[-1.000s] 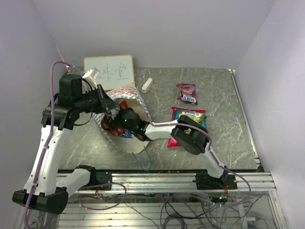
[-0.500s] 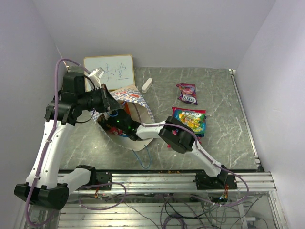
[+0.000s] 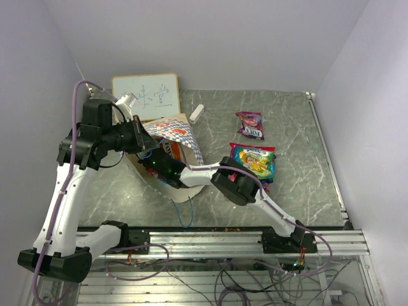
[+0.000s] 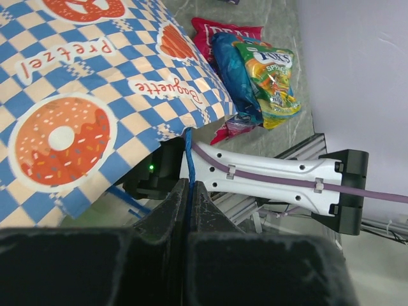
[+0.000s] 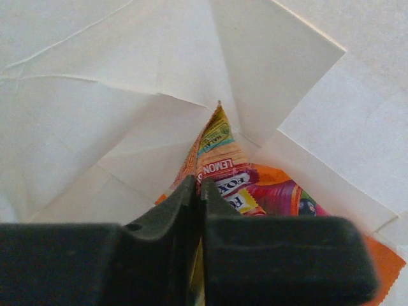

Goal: Take the snacks out of the paper bag
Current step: Take out the snack from the paper bag.

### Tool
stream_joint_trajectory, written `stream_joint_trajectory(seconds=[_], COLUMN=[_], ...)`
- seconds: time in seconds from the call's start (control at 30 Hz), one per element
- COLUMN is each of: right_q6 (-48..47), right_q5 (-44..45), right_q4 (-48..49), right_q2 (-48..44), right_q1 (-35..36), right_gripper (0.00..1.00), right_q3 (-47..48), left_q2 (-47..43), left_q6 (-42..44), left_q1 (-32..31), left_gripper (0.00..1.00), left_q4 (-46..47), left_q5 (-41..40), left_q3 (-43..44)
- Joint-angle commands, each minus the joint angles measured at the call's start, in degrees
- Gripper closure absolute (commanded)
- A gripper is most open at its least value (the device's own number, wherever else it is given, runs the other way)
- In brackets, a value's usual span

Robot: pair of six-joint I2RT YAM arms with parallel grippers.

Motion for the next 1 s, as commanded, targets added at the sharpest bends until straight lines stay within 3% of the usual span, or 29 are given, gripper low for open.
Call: stream_joint_trajectory(seconds=[0.0, 0.2, 0.63, 0.97], right_q6=[-2.96, -4.66, -3.35, -2.86], right_q5=[0.45, -5.11, -26.68, -31.54], right_q4=[0.42, 7.05, 22.42, 24.92], right_q2=[-3.21, -8.94, -20.07, -28.15], right_q1=[-0.66, -0.57, -0.41, -0.41], right_gripper=[1.0, 1.0, 1.0, 1.0], right_q3=[-1.43, -7.46, -25.13, -30.18], left_q2=[-1.21, -1.04, 0.7, 1.26], left_q6=[-0.64, -1.37, -4.2, -8.13], left_q1=[-0.33, -0.33, -0.33, -0.33], left_gripper=[0.93, 0.93, 0.93, 0.93], left_q4=[-1.57, -2.14, 1.51, 2.35], left_q5=[-3.72, -7.28, -8.52, -9.6], left_q3=[1.81, 2.71, 4.0, 3.47])
